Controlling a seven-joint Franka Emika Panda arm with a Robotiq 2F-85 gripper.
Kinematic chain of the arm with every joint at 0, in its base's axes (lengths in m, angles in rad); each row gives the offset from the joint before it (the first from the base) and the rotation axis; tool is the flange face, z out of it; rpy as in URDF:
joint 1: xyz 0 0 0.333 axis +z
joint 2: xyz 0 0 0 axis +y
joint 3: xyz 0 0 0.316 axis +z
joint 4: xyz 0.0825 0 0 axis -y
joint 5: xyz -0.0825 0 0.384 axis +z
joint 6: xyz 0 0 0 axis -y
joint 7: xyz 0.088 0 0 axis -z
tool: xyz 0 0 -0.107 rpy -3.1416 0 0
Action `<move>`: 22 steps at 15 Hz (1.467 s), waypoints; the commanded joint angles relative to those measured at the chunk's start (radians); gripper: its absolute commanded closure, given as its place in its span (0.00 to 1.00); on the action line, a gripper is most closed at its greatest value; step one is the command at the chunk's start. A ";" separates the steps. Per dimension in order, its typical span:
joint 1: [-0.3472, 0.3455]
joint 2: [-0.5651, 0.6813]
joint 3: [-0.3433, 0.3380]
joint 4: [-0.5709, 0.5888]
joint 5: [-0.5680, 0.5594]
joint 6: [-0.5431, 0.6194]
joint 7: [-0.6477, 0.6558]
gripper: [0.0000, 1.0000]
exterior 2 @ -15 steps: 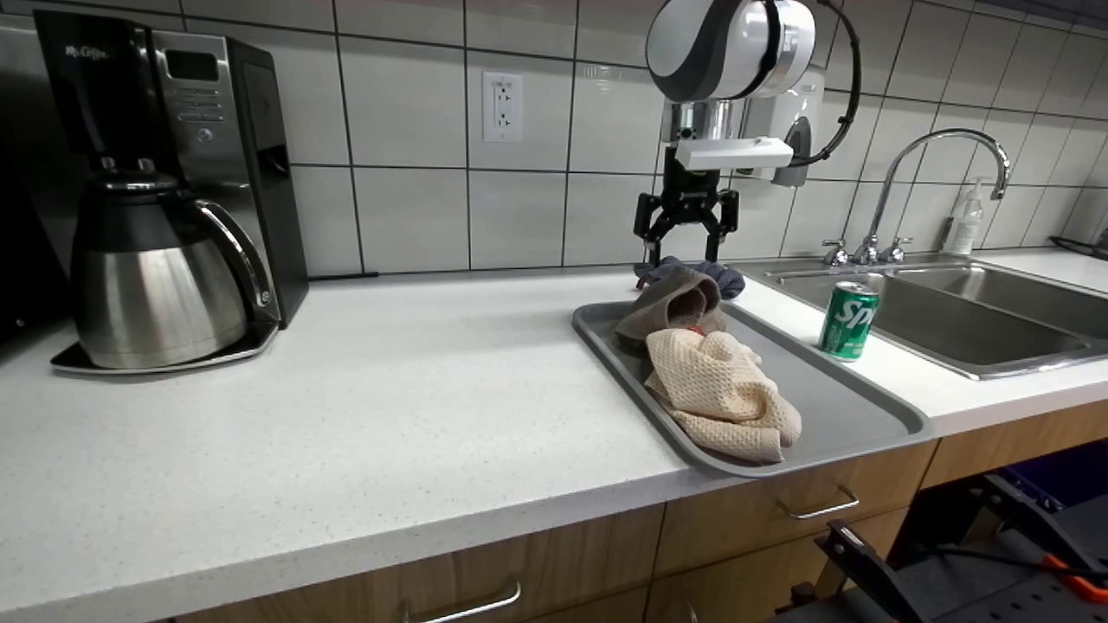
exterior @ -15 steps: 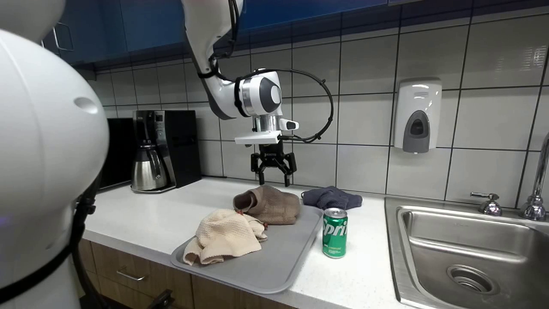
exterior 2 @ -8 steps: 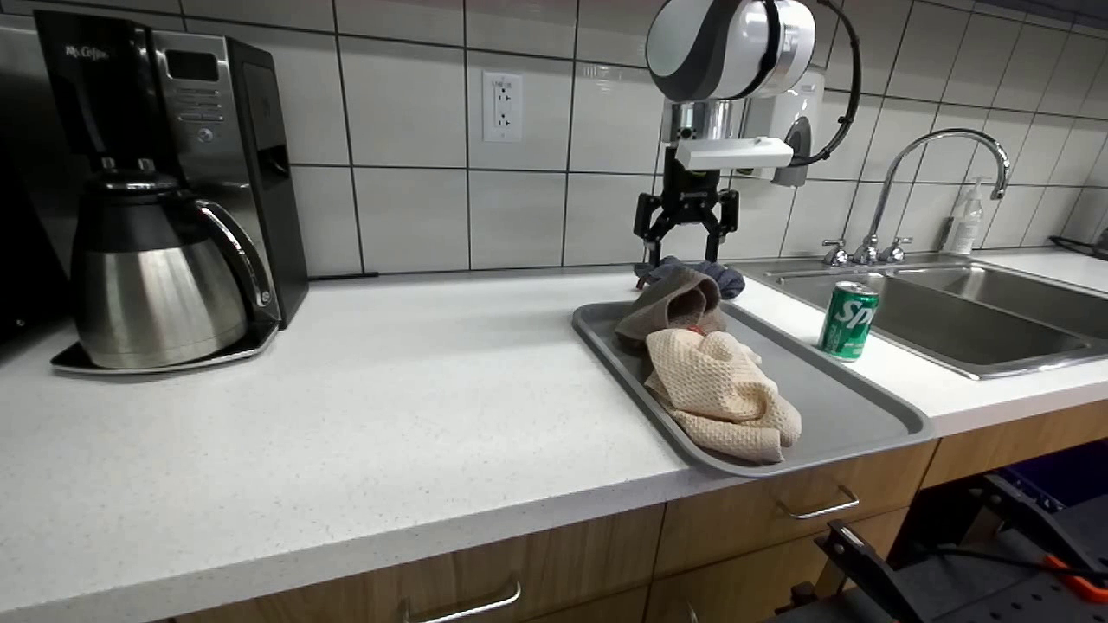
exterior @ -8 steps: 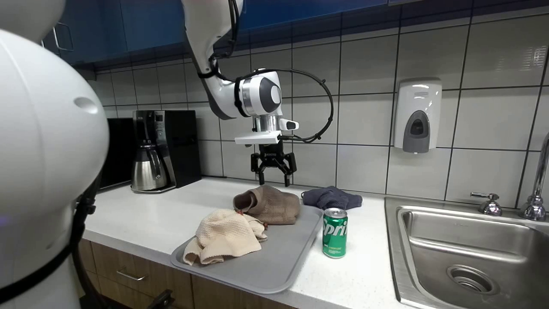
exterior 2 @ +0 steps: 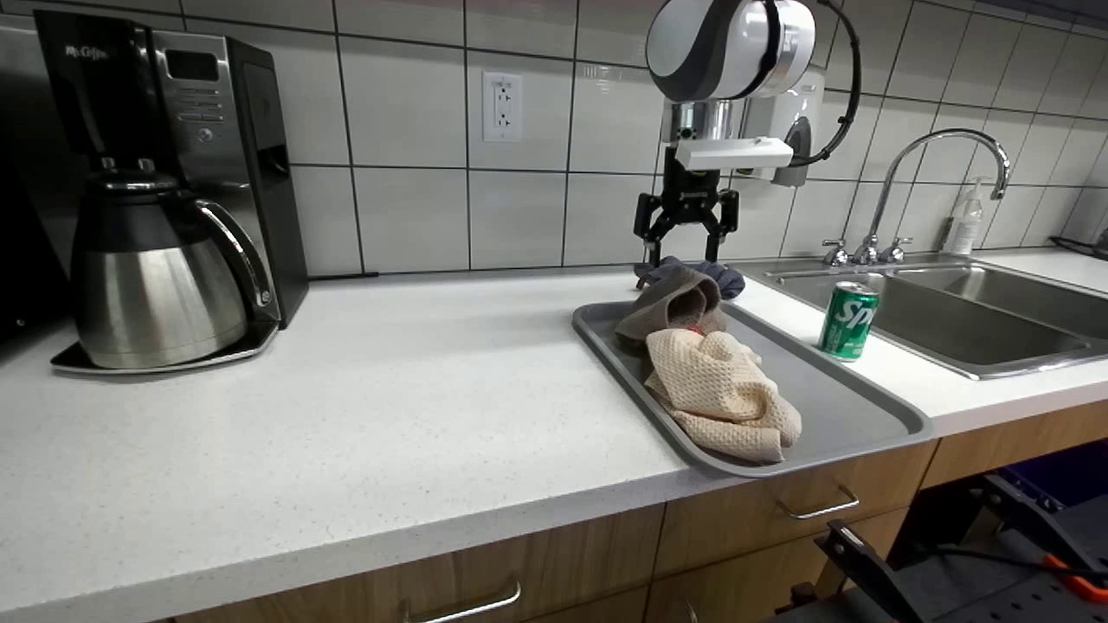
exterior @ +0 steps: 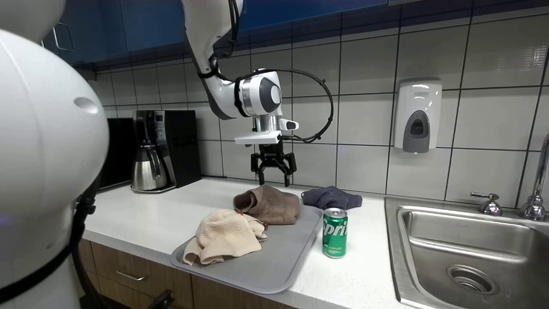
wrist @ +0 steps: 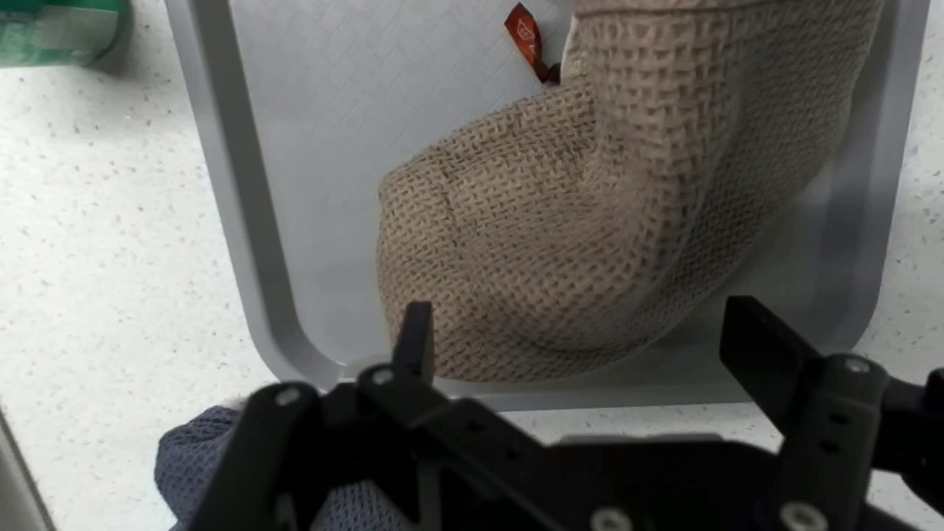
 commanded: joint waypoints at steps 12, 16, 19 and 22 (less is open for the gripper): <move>-0.054 0.011 -0.008 0.017 0.034 0.026 -0.001 0.00; -0.071 0.029 -0.017 0.036 0.062 0.051 0.010 0.00; -0.078 0.049 -0.033 0.060 0.063 0.073 0.021 0.00; -0.085 0.081 -0.050 0.094 0.055 0.090 0.029 0.00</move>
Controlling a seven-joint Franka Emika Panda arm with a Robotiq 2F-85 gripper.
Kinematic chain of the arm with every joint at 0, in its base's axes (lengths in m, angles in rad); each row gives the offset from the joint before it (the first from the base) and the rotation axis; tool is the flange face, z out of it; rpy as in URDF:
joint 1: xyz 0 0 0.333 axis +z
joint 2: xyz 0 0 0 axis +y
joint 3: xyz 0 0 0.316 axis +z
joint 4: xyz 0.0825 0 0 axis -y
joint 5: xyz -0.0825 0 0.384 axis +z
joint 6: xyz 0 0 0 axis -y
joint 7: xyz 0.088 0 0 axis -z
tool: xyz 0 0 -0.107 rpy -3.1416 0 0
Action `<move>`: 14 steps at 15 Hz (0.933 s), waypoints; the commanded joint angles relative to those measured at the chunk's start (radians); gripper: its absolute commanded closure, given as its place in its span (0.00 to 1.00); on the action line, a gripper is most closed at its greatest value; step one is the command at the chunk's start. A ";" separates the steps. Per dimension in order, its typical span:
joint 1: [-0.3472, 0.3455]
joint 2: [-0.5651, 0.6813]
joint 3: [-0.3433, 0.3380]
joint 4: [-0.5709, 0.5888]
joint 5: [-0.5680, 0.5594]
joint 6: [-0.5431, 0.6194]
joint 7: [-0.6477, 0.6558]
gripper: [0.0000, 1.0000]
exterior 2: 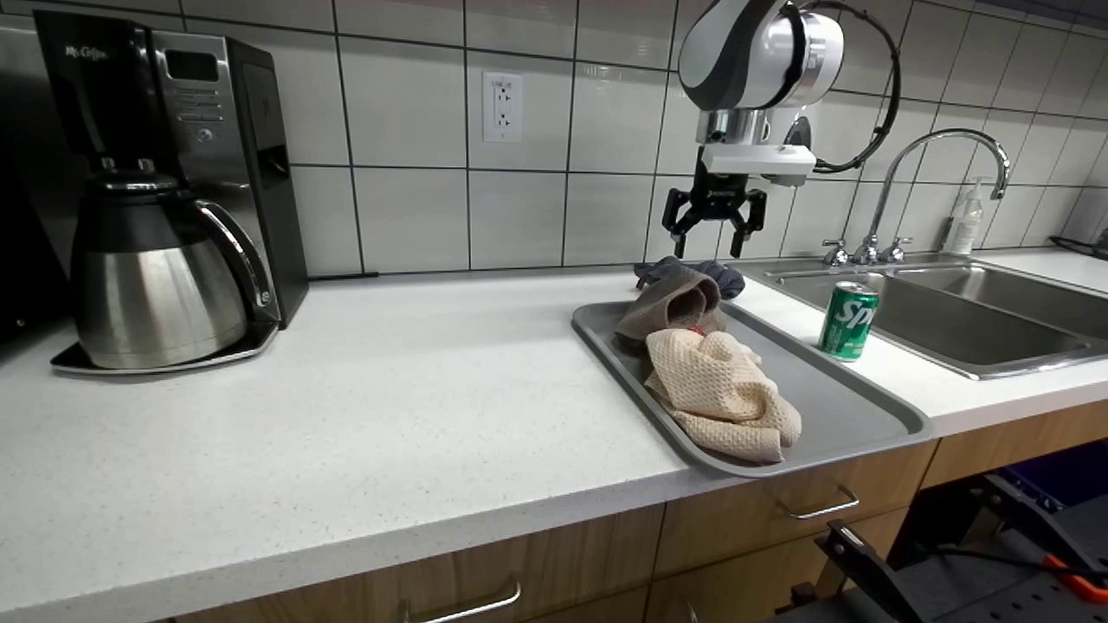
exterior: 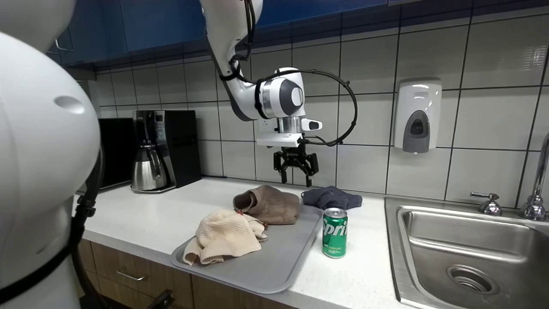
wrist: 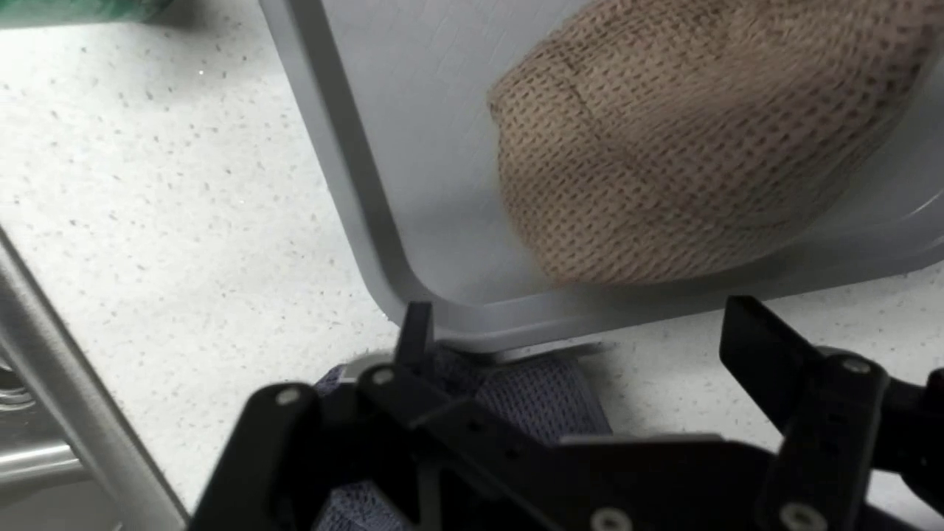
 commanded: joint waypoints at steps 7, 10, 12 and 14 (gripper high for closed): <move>-0.029 0.139 -0.038 0.144 0.015 0.047 0.046 0.00; -0.041 0.177 -0.041 0.178 0.037 0.066 0.058 0.00; -0.047 0.192 -0.042 0.194 0.058 0.086 0.071 0.00; -0.051 0.202 -0.041 0.201 0.083 0.111 0.088 0.00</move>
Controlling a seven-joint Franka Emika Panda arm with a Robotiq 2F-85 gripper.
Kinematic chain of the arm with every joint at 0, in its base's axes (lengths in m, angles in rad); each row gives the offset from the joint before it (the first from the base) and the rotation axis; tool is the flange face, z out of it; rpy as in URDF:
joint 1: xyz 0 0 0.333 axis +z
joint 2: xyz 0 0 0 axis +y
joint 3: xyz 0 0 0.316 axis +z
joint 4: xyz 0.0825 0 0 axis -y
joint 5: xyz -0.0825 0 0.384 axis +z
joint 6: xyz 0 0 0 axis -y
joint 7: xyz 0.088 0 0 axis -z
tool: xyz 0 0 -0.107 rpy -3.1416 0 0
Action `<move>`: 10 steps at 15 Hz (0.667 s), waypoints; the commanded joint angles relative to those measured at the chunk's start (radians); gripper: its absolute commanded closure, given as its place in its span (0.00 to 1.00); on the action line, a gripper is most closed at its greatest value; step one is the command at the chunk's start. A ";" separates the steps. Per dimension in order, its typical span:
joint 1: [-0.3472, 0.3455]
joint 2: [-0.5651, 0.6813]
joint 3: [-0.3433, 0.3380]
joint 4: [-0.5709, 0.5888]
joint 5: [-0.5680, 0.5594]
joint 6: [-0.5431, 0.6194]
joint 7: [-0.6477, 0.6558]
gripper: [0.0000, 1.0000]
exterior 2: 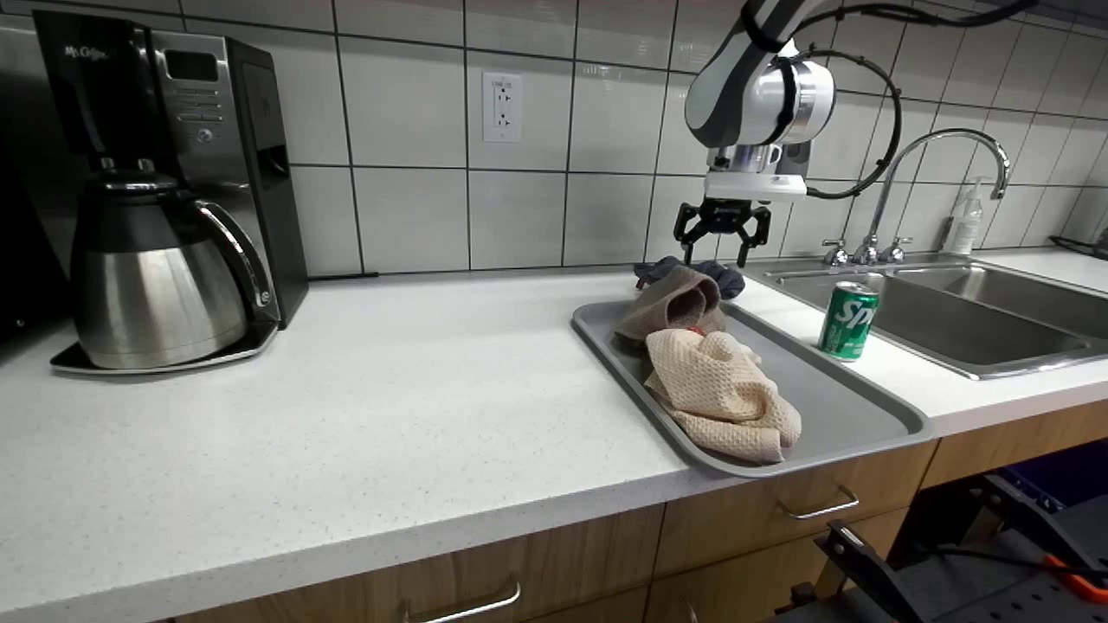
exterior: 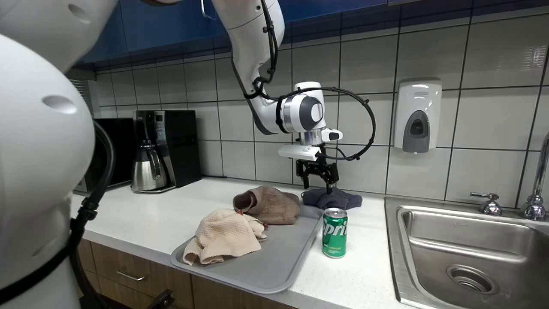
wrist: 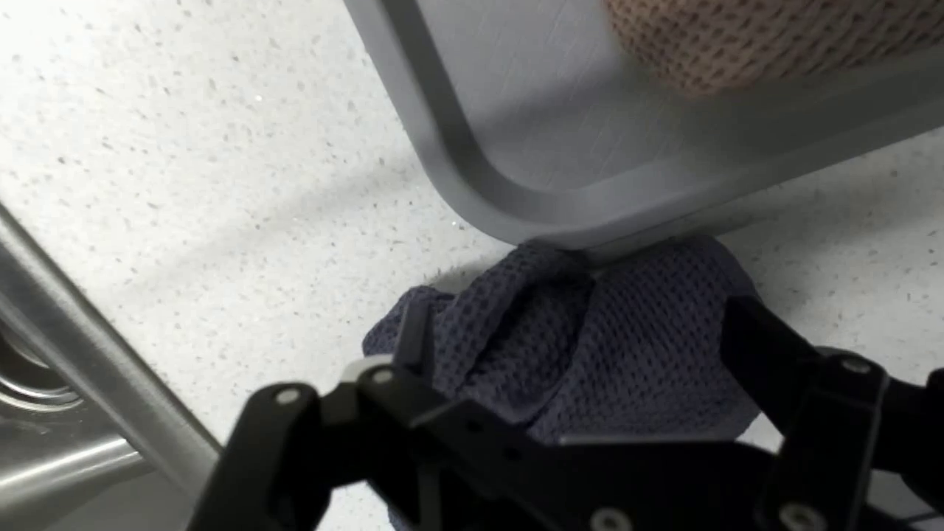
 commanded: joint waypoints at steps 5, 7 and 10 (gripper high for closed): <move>-0.003 0.029 -0.010 0.044 0.085 0.040 0.119 0.00; 0.001 0.022 -0.017 0.042 0.091 0.025 0.157 0.00; 0.004 0.024 -0.031 0.046 0.095 0.016 0.203 0.00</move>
